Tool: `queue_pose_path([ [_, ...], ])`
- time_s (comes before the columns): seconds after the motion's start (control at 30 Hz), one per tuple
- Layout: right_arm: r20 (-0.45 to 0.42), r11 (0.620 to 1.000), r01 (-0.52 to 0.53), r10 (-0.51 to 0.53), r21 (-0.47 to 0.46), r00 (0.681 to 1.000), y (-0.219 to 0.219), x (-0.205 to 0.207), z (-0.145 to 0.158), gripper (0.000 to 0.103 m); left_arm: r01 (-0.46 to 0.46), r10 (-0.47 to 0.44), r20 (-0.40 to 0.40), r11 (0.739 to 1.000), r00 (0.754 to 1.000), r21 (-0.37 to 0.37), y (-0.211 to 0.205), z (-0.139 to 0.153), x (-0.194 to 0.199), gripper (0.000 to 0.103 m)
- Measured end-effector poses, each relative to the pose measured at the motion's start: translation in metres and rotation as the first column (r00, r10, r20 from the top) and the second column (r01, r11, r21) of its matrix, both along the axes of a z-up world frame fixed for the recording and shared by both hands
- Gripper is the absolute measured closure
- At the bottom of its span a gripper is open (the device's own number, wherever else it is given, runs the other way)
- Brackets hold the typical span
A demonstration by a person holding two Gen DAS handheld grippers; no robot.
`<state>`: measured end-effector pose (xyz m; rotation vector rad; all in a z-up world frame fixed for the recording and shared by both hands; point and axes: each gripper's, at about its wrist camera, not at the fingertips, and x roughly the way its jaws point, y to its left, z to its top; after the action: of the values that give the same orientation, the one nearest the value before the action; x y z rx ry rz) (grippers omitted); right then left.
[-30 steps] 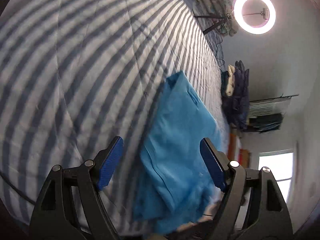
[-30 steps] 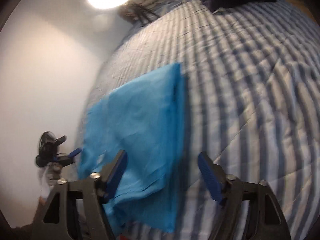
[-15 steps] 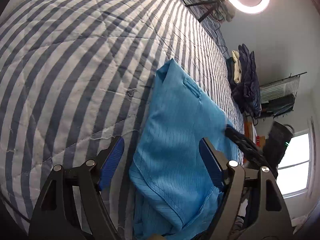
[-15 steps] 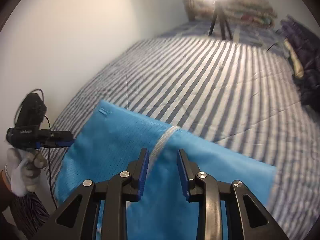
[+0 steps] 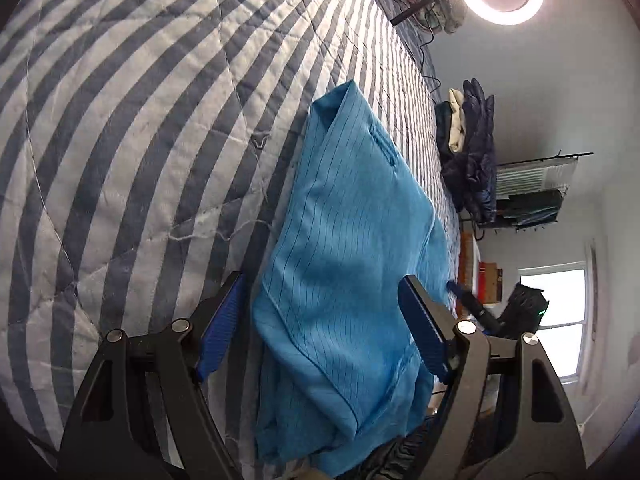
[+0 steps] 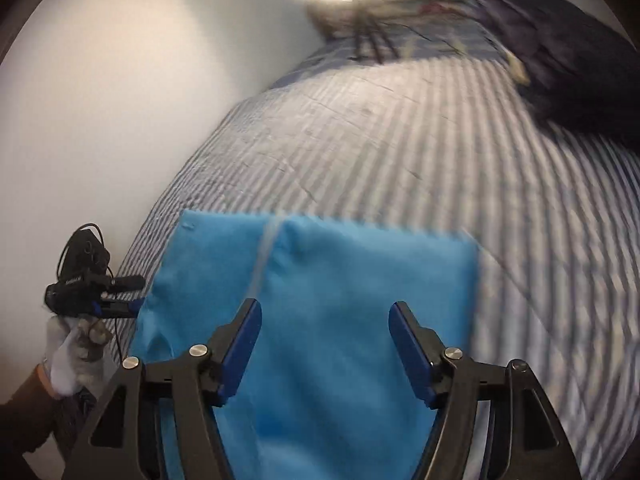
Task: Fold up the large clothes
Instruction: 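Lower both open tools onto the folded light-blue coat's sides, then close both tools on the folded coat's edges and lift it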
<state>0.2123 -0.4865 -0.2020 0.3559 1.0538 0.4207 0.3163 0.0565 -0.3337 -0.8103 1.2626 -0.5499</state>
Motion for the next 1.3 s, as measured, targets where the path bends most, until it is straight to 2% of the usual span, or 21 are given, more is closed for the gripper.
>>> queue_pose_path([
  [0.17, -0.136, 0.985, 0.101, -0.081, 0.143, 0.987, -0.047, -0.025, -0.036, 0.033, 0.014, -0.015, -0.03, 0.998, 0.999, -0.061, 0.005, -0.007, -0.001, 0.024],
  [0.27, -0.139, 0.962, 0.125, -0.093, 0.241, 0.986, -0.053, -0.032, -0.048, 0.032, 0.019, -0.023, -0.04, 0.996, 0.999, -0.086, 0.004, -0.009, 0.001, 0.024],
  [0.4, -0.167, 0.89, 0.139, -0.072, 0.434, 0.983, -0.062, -0.032, -0.062, 0.035, 0.042, -0.044, -0.03, 0.996, 0.999, -0.078, -0.006, -0.008, 0.004, 0.028],
  [0.47, -0.153, 0.883, 0.115, -0.05, 0.454, 0.987, -0.061, -0.032, -0.066, 0.041, 0.044, -0.046, -0.031, 0.996, 0.998, -0.078, -0.008, -0.008, 0.006, 0.033],
  [0.57, -0.143, 0.866, 0.088, -0.02, 0.492, 0.99, -0.048, -0.027, -0.067, 0.043, 0.036, -0.04, -0.041, 0.996, 0.998, -0.083, -0.011, -0.008, 0.009, 0.037],
  [0.63, -0.141, 0.869, 0.084, -0.016, 0.488, 0.99, -0.041, -0.025, -0.067, 0.049, 0.033, -0.036, -0.041, 0.997, 0.999, -0.065, -0.016, -0.007, 0.011, 0.04],
  [0.67, -0.147, 0.865, 0.088, -0.016, 0.494, 0.989, -0.04, -0.023, -0.069, 0.054, 0.032, -0.034, -0.038, 0.998, 0.999, -0.052, -0.018, -0.006, 0.011, 0.045],
  [0.7, -0.156, 0.858, 0.094, -0.017, 0.505, 0.988, -0.038, -0.023, -0.07, 0.059, 0.032, -0.033, -0.039, 0.999, 0.999, -0.028, -0.021, -0.005, 0.011, 0.06],
  [0.73, -0.164, 0.857, 0.102, -0.02, 0.505, 0.986, -0.036, -0.022, -0.07, 0.061, 0.034, -0.034, -0.042, 0.999, 0.999, -0.008, -0.026, -0.005, 0.011, 0.069],
  [0.77, -0.169, 0.862, 0.107, -0.026, 0.495, 0.985, -0.036, -0.019, -0.069, 0.07, 0.03, -0.03, -0.043, 0.999, 0.999, 0.016, -0.032, -0.005, 0.011, 0.077],
  [0.8, -0.17, 0.871, 0.107, -0.027, 0.48, 0.985, -0.032, -0.019, -0.068, 0.073, 0.026, -0.025, -0.027, 0.998, 0.999, 0.051, -0.036, -0.002, 0.009, 0.084],
  [0.83, -0.164, 0.885, 0.103, -0.031, 0.455, 0.986, -0.026, -0.021, -0.066, 0.081, 0.032, -0.031, -0.01, 0.996, 0.999, 0.078, -0.041, 0.002, 0.008, 0.086],
  [0.9, -0.146, 0.913, 0.091, -0.035, 0.397, 0.989, -0.018, -0.021, -0.057, 0.089, 0.048, -0.056, 0.05, 0.987, 0.997, 0.154, -0.052, 0.015, 0.005, 0.095],
  [1.0, -0.099, 0.945, 0.07, -0.04, 0.319, 0.994, -0.008, -0.024, -0.039, 0.096, 0.049, -0.075, 0.109, 0.973, 0.991, 0.225, -0.063, 0.03, 0.0, 0.097],
  [1.2, -0.002, 0.992, 0.04, -0.04, 0.119, 0.999, 0.025, -0.036, 0.005, 0.099, 0.039, -0.129, 0.236, 0.936, 0.963, 0.35, -0.082, 0.064, -0.016, 0.099],
  [1.3, 0.037, 1.0, 0.019, -0.019, 0.006, 0.999, 0.047, -0.039, 0.029, 0.099, 0.033, -0.148, 0.287, 0.928, 0.947, 0.371, -0.089, 0.08, -0.021, 0.1],
])
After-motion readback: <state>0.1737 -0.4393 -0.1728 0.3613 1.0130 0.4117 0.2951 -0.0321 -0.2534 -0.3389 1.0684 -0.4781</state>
